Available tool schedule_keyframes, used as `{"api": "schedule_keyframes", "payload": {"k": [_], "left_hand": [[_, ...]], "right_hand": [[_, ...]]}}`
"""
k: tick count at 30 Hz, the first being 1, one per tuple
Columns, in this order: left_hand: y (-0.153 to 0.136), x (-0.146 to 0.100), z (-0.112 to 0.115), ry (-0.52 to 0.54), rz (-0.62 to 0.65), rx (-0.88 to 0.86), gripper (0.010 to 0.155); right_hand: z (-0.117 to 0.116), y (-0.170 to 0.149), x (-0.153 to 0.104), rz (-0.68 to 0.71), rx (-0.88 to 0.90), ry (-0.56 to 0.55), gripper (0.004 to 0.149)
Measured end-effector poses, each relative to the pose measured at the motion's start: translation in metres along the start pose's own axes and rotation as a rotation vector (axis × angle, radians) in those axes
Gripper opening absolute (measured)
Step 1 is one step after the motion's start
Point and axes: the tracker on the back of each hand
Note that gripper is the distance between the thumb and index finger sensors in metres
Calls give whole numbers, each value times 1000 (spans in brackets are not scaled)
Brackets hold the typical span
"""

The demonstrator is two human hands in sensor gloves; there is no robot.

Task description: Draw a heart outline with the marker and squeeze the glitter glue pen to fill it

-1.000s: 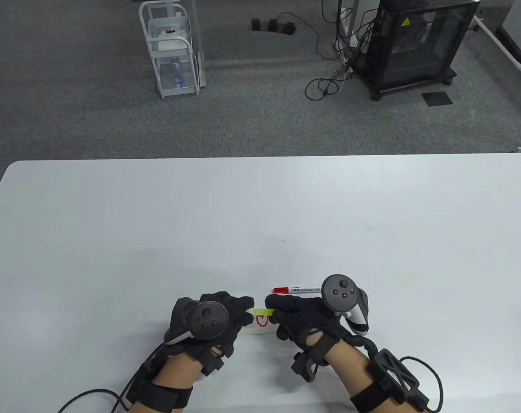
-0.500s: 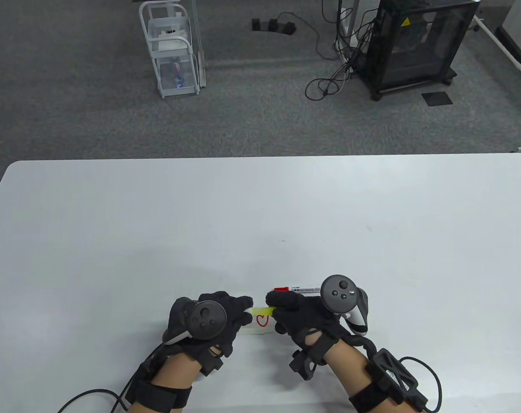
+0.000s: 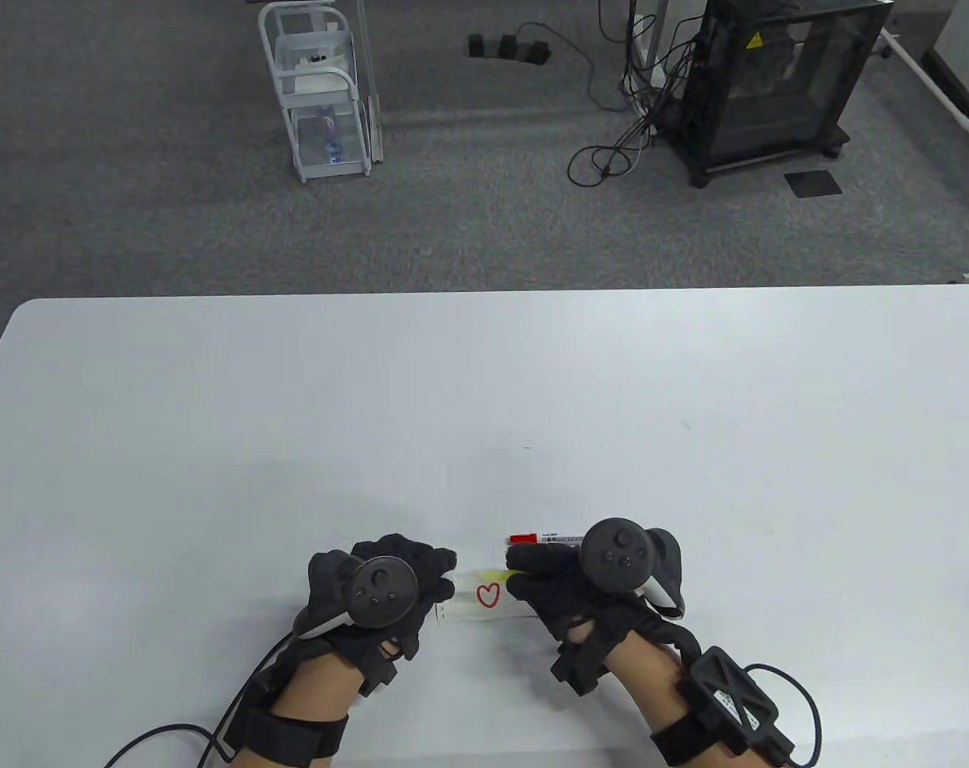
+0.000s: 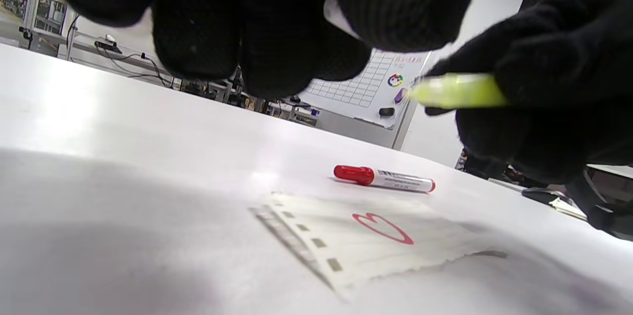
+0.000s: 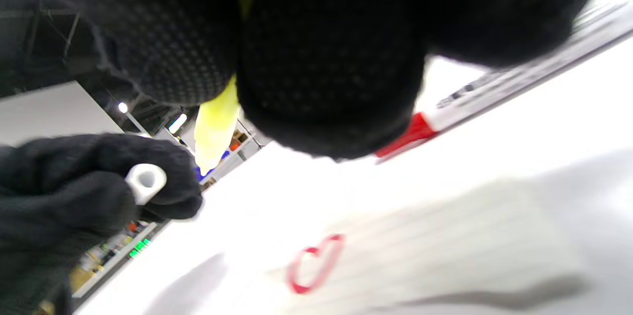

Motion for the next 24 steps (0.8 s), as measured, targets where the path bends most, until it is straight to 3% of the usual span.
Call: {"api": "schedule_keyframes", "payload": {"k": [3, 6, 16, 24], "left_hand": [[12, 1, 8, -121, 63, 119, 48], [25, 1, 17, -165, 95, 244, 48], [31, 7, 37, -275, 121, 298, 47], [26, 11, 37, -296, 116, 263, 47]], "right_hand": [[-8, -3, 3, -10, -84, 13, 50], [-15, -2, 5, -22, -113, 19, 50], [-23, -9, 9, -50, -128, 46, 50], [-26, -11, 11, -63, -131, 55, 50]]}}
Point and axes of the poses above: the tracker on the back of each hand, its own y axis roughly to the thumb side, its own x axis roughly from the wrist to the fingertips, z = x × y, and after that the axes turned 11 degrees about -z, right-handed
